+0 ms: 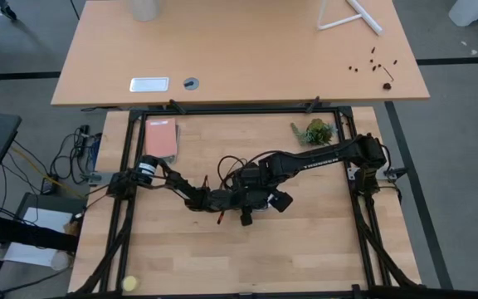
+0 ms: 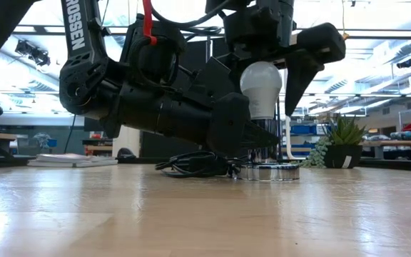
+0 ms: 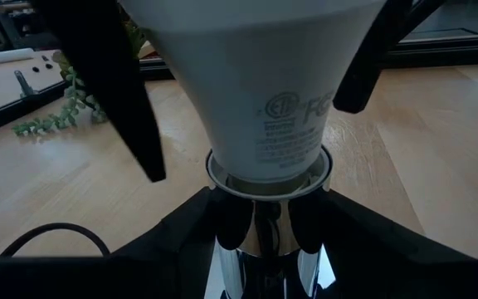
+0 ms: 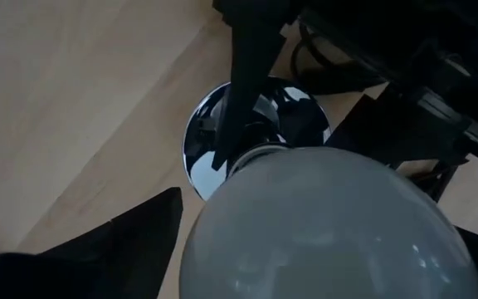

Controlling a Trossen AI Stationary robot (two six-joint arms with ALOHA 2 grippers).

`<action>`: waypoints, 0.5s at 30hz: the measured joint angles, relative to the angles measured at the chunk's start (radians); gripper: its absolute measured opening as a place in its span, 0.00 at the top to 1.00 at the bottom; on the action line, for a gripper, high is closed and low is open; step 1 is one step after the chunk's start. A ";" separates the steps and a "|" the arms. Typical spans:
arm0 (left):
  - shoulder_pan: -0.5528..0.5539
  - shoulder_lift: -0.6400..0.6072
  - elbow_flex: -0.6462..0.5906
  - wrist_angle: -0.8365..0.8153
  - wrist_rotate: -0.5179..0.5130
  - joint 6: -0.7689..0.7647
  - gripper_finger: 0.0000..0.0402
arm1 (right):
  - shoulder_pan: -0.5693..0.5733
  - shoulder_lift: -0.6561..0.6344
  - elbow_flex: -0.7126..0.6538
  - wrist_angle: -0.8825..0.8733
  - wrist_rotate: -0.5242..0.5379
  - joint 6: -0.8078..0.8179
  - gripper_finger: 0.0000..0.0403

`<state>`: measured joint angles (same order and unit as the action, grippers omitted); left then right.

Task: Screw lightbulb
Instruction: Insert the lightbulb into the lamp

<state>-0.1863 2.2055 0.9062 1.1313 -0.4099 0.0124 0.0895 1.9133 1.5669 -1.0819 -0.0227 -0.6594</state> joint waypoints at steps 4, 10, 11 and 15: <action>0.000 0.000 0.000 0.000 0.000 0.000 0.49 | 0.000 0.000 0.000 0.008 -0.005 0.008 0.21; 0.000 0.000 0.000 0.000 0.000 0.000 0.49 | 0.000 0.000 0.000 0.013 -0.005 0.081 0.34; 0.000 0.000 0.000 0.000 0.000 0.000 0.49 | 0.000 0.000 0.000 0.013 -0.005 0.092 0.35; 0.000 0.000 0.000 0.000 0.000 0.000 0.49 | 0.000 0.000 0.000 0.016 -0.005 0.144 0.37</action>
<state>-0.1860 2.2055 0.9062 1.1313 -0.4100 0.0127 0.0891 1.9133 1.5669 -1.0659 -0.0280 -0.5155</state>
